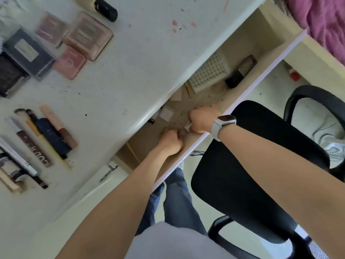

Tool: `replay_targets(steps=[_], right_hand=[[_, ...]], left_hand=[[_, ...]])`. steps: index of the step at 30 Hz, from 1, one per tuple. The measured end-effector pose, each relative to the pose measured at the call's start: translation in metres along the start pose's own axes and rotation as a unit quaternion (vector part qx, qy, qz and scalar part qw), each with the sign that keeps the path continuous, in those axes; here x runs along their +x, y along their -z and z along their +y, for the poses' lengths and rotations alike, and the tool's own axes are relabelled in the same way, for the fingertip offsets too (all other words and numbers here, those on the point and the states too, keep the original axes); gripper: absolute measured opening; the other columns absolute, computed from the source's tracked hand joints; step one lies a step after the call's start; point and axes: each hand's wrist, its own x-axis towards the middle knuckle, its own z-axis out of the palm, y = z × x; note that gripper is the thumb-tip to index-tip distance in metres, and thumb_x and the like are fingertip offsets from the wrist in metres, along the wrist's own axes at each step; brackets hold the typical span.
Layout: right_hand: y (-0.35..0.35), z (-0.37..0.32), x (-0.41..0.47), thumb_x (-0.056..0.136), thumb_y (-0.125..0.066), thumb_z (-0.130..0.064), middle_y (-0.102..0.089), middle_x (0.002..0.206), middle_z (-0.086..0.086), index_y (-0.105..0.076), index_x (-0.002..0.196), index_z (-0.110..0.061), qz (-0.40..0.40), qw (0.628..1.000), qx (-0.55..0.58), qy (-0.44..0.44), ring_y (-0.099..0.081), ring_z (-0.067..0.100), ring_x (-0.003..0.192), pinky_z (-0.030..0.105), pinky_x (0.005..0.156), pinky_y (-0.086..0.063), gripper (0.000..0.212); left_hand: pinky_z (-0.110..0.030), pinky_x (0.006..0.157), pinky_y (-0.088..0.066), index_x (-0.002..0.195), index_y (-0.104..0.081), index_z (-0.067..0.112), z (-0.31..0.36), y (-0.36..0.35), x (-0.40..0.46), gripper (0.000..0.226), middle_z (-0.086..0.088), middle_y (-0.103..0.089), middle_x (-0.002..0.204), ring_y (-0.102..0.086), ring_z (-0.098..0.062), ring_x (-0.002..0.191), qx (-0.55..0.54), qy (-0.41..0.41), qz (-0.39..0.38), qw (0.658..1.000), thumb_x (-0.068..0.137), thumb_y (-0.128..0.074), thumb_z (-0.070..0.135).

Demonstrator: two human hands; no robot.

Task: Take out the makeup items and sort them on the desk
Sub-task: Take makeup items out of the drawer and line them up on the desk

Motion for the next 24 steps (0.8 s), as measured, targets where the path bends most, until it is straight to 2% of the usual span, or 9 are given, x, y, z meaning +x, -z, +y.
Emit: replay_targets(steps=[4,9,12,14,16,18,20,22,24], right_hand=[[0.005,0.002,-0.004,0.083,-0.051,-0.026,-0.06,0.105,0.008,-0.055,0.097,-0.016,0.001,1.0,0.008,0.017,-0.053,0.028,0.1,0.035,0.076,-0.029,0.017],[0.006,-0.011,-0.001,0.088,-0.051,-0.031,-0.06,0.112,0.008,-0.055,0.112,-0.014,-0.032,0.999,0.028,0.004,-0.057,0.028,0.099,0.032,0.071,-0.039,0.03],[0.005,-0.02,-0.001,0.088,-0.05,-0.019,-0.059,0.115,0.013,-0.053,0.116,-0.009,-0.039,0.998,0.047,0.0,-0.059,0.03,0.1,0.032,0.069,-0.044,0.03],[0.008,-0.024,-0.006,0.088,-0.05,-0.022,-0.059,0.112,0.015,-0.052,0.107,-0.007,-0.054,0.995,0.082,0.017,-0.057,0.03,0.094,0.032,0.069,-0.044,0.024],[0.015,-0.025,-0.016,0.088,-0.05,-0.027,-0.062,0.105,0.013,-0.049,0.096,-0.014,-0.06,0.983,0.171,0.029,-0.056,0.027,0.086,0.033,0.068,-0.045,0.015],[0.025,-0.026,-0.026,0.086,-0.052,-0.031,-0.061,0.101,0.004,-0.051,0.096,-0.021,-0.052,0.955,0.292,0.021,-0.055,0.023,0.088,0.032,0.069,-0.044,0.013],[0.035,-0.027,-0.036,0.089,-0.05,-0.029,-0.059,0.096,0.002,-0.057,0.097,-0.018,-0.047,0.906,0.421,0.011,-0.057,0.017,0.086,0.026,0.067,-0.043,0.015],[0.046,-0.034,-0.046,0.094,-0.043,-0.022,-0.063,0.088,0.002,-0.059,0.097,-0.016,-0.055,0.806,0.589,-0.006,-0.06,0.005,0.065,0.019,0.057,-0.045,0.017],[0.059,-0.043,-0.052,0.098,-0.039,-0.018,-0.067,0.073,-0.003,-0.059,0.096,-0.014,-0.059,0.72,0.691,-0.001,-0.06,0.003,0.051,0.015,0.046,-0.045,0.02]], left_hand=[[-0.032,0.083,-0.045,0.118,-0.057,0.011,-0.004,0.008,-0.008,0.043,-0.01,-0.063,0.112,-0.059,-0.022,0.1,-0.059,0.004,-0.034,0.998,0.097,-0.035,0.043],[-0.027,0.083,-0.038,0.127,-0.05,0.019,-0.022,0.012,-0.029,0.042,-0.006,-0.059,0.122,-0.055,-0.022,0.109,-0.08,0.003,-0.054,0.995,0.097,-0.037,0.044],[-0.027,0.083,-0.038,0.123,-0.051,0.018,-0.033,0.015,-0.041,0.039,-0.005,-0.06,0.116,-0.056,-0.021,0.107,-0.103,0.016,-0.019,0.994,0.099,-0.031,0.042],[-0.025,0.083,-0.037,0.123,-0.051,0.019,-0.035,0.02,-0.051,0.039,-0.002,-0.06,0.112,-0.055,-0.016,0.103,-0.117,0.001,0.011,0.993,0.099,-0.029,0.041],[-0.025,0.078,-0.04,0.113,-0.054,0.022,-0.034,0.028,-0.067,0.037,0.005,-0.059,0.091,-0.055,-0.009,0.086,-0.172,-0.018,0.031,0.984,0.097,-0.03,0.046],[-0.025,0.068,-0.047,0.1,-0.054,0.027,-0.032,0.04,-0.085,0.021,0.008,-0.057,0.077,-0.057,-0.006,0.071,-0.287,-0.034,0.019,0.957,0.095,-0.041,0.042],[-0.022,0.064,-0.052,0.098,-0.056,0.028,-0.032,0.057,-0.105,0.008,0.006,-0.061,0.079,-0.061,-0.006,0.07,-0.404,-0.038,0.001,0.914,0.092,-0.051,0.029],[-0.023,0.065,-0.054,0.098,-0.06,0.024,-0.034,0.075,-0.122,0.01,0.011,-0.062,0.077,-0.065,-0.008,0.073,-0.463,-0.05,0.036,0.884,0.09,-0.055,0.02],[-0.026,0.07,-0.055,0.087,-0.06,0.023,-0.037,0.095,-0.135,0.008,0.016,-0.06,0.07,-0.065,-0.01,0.076,-0.466,-0.045,0.126,0.875,0.088,-0.055,0.018]])
